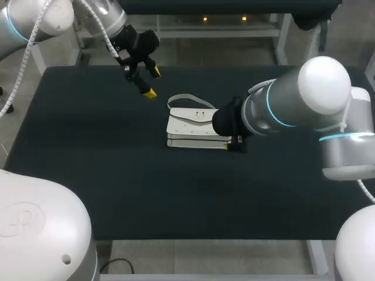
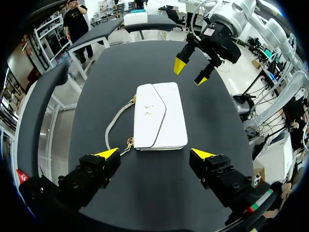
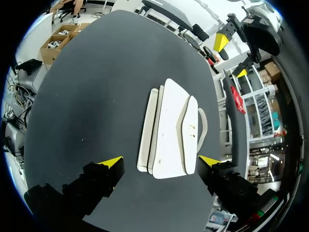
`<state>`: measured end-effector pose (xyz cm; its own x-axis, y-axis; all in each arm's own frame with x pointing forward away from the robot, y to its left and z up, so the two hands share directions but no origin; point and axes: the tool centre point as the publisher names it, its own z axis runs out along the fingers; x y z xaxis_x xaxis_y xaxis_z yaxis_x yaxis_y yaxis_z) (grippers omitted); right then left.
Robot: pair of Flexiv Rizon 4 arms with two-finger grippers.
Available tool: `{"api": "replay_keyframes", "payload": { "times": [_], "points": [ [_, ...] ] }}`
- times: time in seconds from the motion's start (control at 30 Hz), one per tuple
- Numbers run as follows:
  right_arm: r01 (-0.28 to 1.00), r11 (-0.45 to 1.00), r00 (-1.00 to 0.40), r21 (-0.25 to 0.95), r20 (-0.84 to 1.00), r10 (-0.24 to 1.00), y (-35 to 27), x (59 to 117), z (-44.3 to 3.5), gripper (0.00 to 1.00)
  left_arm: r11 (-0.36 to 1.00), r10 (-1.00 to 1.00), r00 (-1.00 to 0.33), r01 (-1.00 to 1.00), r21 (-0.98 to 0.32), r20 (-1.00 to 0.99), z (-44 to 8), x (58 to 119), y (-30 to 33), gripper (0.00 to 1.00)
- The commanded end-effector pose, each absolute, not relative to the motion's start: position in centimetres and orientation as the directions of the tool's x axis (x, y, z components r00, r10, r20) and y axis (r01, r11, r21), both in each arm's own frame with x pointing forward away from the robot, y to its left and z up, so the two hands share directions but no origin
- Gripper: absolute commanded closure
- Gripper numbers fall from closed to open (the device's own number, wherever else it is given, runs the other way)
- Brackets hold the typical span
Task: Pick up the bag, open it, inspect its contents, close it, and place it on the opposite side
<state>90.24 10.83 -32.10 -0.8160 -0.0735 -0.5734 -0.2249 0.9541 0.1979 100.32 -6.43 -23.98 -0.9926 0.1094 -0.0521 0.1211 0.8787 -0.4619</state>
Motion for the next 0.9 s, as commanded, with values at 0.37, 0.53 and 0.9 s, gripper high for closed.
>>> {"api": "replay_keyframes", "payload": {
  "times": [0.37, 0.53, 0.9],
  "points": [
    [-0.234, 0.956, -0.749, 0.178, -0.660, -0.061, 11.9, 91.3, -34.2, 0.00, 0.820, 0.163, -0.955, 0.271, -0.504, -0.247, -26.2, 100.2, -7.9, 0.00],
    [-0.233, 0.957, -0.750, 0.171, -0.658, -0.065, 11.8, 91.7, -34.9, 0.10, 0.786, 0.254, -0.916, 0.383, -0.485, -0.311, -26.6, 100.2, -8.7, 0.00],
    [-0.227, 0.957, -0.751, 0.179, -0.658, -0.055, 11.9, 92.3, -35.7, 0.53, 0.719, 0.315, -0.862, 0.490, -0.493, -0.398, -27.4, 100.4, -9.9, 0.00]
  ]
}}
